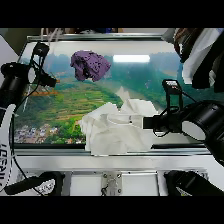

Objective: Fold the clothes and pants, and hang the long-sleeved shirts on hangers.

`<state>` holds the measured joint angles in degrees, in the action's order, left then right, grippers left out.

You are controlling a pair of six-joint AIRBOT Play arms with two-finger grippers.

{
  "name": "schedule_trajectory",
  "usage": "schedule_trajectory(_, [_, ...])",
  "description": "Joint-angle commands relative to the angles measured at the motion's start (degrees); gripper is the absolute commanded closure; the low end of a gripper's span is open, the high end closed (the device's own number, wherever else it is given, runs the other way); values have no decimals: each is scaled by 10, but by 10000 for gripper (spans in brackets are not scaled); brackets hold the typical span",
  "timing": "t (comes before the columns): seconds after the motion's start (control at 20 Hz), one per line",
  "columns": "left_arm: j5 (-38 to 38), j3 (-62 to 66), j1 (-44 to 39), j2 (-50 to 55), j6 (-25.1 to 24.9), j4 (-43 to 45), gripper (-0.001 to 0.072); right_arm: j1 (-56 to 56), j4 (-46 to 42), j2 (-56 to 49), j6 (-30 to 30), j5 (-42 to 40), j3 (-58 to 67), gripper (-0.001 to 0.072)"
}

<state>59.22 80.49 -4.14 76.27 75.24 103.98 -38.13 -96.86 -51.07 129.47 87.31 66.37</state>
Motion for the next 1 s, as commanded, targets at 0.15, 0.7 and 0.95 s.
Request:
schedule_trajectory(0.15, [271, 0, 40, -53, -420, -411, 685, -1, 0, 0, 0, 0, 0, 686])
schedule_trajectory(0.7, [381, 0, 80, -53, -645, -475, 685, -1, 0, 0, 0, 0, 0, 685])
schedule_trajectory(0.95, [432, 0, 80, -53, -728, -500, 686, -1, 0, 0, 0, 0, 0, 686])
